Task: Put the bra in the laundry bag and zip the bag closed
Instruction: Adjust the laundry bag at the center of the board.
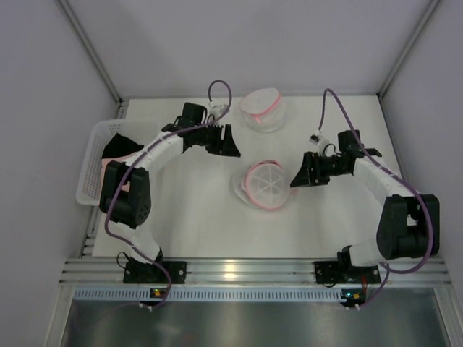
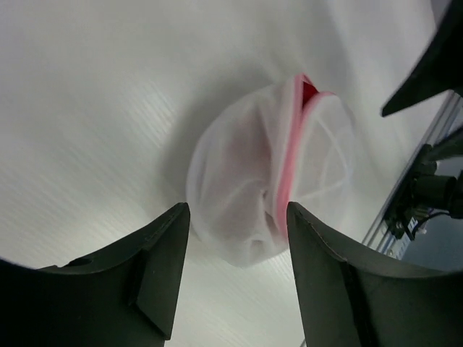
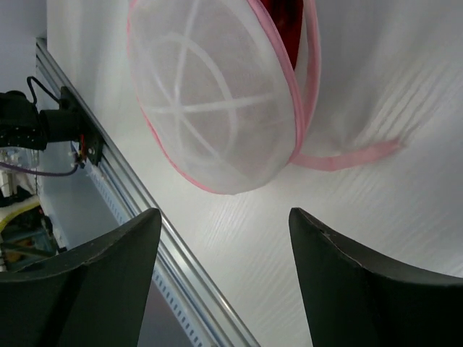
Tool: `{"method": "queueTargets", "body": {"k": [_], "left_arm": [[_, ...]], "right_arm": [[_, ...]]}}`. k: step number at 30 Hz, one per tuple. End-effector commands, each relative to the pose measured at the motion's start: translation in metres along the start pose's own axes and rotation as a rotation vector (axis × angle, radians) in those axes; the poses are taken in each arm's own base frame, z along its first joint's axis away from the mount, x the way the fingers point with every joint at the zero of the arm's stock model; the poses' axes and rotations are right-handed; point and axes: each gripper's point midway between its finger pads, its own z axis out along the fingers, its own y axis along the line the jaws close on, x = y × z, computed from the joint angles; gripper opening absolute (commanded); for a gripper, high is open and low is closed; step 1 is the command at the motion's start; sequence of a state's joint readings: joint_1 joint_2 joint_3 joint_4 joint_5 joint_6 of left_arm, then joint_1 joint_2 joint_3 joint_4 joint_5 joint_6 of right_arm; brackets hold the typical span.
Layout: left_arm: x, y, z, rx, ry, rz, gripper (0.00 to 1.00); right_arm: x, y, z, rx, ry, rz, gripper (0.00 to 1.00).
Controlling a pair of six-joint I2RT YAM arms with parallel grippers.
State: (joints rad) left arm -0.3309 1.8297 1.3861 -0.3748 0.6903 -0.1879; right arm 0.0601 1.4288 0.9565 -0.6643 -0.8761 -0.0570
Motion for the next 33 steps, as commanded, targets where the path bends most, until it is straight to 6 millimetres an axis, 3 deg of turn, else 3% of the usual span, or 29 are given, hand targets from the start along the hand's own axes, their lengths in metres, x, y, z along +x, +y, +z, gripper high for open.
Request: {"method": "queueTargets", "body": {"k": [1, 5, 12, 15, 23, 30, 33], "left_arm": [[0.015, -0.048, -0.014, 0.105, 0.012, 0.077, 0.62], [0.055, -0.059, -0.013, 0.144, 0.088, 0.015, 0.63], [0.095, -0.079, -0.003, 0.169, 0.180, -0.016, 0.61], [0.098, -0.079, 0.005, 0.162, 0.202, -0.034, 0.58], [0.093, -0.084, 0.021, 0.185, 0.227, -0.054, 0.49], [0.081, -0.091, 0.022, 0.214, 0.217, -0.055, 0.18], [0.073, -0.095, 0.019, 0.229, 0.200, -0.049, 0.02]], "right_arm": [[0.004, -0.013, 0.014, -0.001, -0.005, 0.030, 0.72], [-0.007, -0.024, 0.027, -0.012, -0.026, 0.058, 0.72], [-0.018, -0.025, 0.045, -0.053, -0.024, 0.063, 0.67], [-0.016, -0.022, 0.052, -0.082, -0.009, 0.087, 0.60], [-0.016, -0.012, 0.054, -0.113, -0.007, 0.085, 0.58], [-0.013, -0.007, 0.051, -0.124, -0.002, 0.082, 0.60], [-0.008, -0.009, 0.051, -0.112, 0.017, 0.073, 0.67]]}}
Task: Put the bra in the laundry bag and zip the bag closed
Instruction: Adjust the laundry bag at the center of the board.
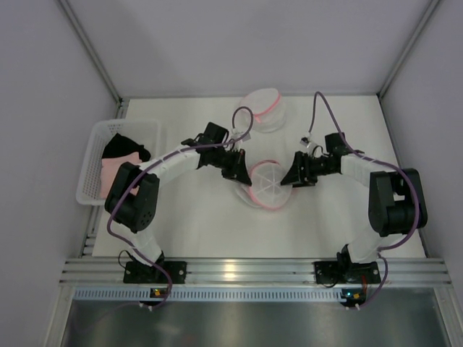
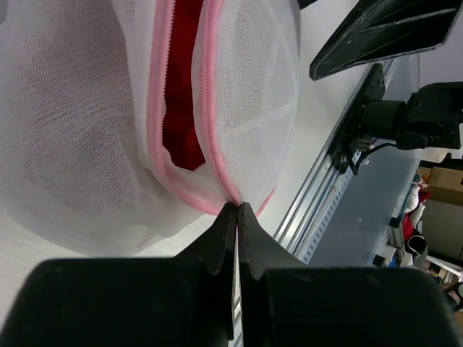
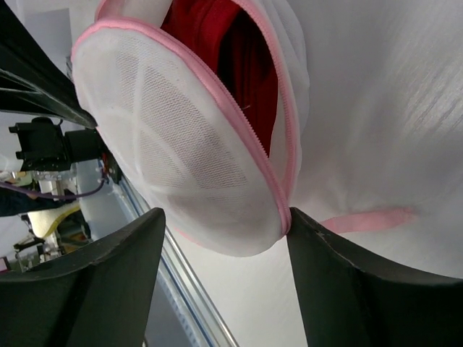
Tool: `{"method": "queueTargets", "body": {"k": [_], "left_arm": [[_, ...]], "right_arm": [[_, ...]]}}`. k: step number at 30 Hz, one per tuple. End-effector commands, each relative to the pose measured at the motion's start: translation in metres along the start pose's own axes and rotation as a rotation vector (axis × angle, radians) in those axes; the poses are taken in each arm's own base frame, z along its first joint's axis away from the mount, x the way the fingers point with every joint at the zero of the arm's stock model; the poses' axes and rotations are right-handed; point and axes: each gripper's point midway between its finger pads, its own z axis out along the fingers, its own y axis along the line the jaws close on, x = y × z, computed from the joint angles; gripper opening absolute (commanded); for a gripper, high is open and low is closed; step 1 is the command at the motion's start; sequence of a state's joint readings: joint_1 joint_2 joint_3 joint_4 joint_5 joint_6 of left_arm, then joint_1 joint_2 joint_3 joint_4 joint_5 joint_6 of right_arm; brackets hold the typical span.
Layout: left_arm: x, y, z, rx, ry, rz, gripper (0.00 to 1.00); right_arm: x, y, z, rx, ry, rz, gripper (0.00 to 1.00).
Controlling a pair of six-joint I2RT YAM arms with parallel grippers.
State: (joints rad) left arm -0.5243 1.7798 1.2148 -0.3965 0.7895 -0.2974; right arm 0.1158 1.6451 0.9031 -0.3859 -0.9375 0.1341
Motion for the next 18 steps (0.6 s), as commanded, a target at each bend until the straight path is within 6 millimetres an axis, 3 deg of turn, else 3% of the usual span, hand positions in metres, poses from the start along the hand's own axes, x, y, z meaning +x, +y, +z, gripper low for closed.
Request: {"method": "queueTargets", "body": {"k": [1, 8, 13, 18], "left_arm": [[-0.024, -0.023, -0.011, 0.062, -0.052, 0.050, 0.00], [-0.040, -0.019, -0.024, 0.037, -0.105, 0.032, 0.00], [-0.051, 0.022, -0.025, -0.047, -0.139, -0.074, 0.00], [-0.055, 0.046, -0.021, -0.069, -0.137, -0.126, 0.00]], "right_arm": [[-0.005, 0.011, -0.004, -0.013, -0.002, -0.083, 0.69], [-0.001, 0.008, -0.012, 0.014, 0.012, -0.103, 0.77], [-0.003, 0.011, -0.006, -0.034, -0.002, -0.049, 0.81], [-0.006, 0.012, 0.010, -0.102, -0.016, 0.002, 0.82]]}}
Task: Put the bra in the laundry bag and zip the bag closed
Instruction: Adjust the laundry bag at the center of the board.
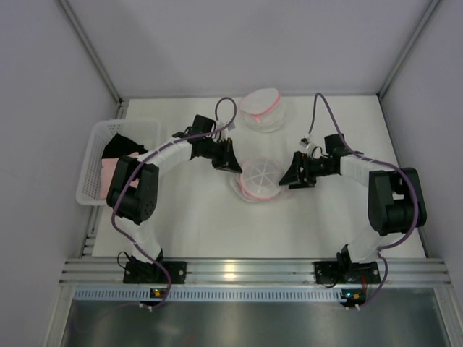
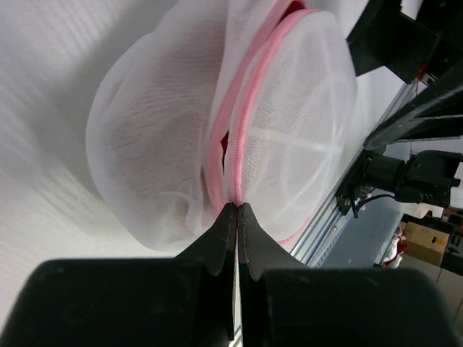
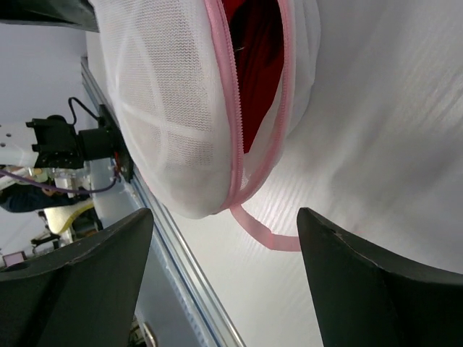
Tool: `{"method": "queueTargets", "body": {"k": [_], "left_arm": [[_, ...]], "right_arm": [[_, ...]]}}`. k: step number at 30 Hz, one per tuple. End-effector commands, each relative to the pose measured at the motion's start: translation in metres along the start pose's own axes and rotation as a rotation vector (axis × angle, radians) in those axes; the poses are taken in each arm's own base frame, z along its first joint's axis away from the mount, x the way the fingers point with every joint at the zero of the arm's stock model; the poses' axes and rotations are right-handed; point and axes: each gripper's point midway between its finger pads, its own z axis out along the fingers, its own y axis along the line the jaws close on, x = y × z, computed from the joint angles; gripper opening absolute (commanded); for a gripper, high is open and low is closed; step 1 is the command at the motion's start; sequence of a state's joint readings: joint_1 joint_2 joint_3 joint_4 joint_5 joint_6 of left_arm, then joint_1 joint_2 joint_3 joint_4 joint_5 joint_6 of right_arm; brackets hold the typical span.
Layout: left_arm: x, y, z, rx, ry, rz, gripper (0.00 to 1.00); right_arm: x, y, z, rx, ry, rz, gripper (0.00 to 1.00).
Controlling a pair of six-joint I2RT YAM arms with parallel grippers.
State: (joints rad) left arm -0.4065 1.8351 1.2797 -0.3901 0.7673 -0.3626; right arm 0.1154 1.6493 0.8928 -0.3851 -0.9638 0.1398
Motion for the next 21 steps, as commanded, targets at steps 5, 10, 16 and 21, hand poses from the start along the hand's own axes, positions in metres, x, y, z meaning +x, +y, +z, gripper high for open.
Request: {"method": "queueTargets", "body": {"k": [5, 10, 16, 21], "left_arm": [[-0.020, 0.017, 0.011, -0.024, -0.025, -0.008, 0.00], [-0.019, 0.023, 0.016, -0.036, -0.018, -0.011, 0.00], [-0.030, 0.019, 0.012, -0.045, -0.046, 0.037, 0.00], [-0.053, -0.011, -0.012, -0.009, -0.121, 0.244, 0.20]], "right_arm": [[-0.017, 0.021, 0.022, -0.145, -0.021, -0.032, 0.79], [-0.016, 0.027, 0.037, -0.174, 0.009, -0.061, 0.67], [-0.014, 0.040, 0.046, -0.220, 0.043, -0.053, 0.22], [-0.013, 0.050, 0.042, -0.273, 0.067, 0.004, 0.00]]}}
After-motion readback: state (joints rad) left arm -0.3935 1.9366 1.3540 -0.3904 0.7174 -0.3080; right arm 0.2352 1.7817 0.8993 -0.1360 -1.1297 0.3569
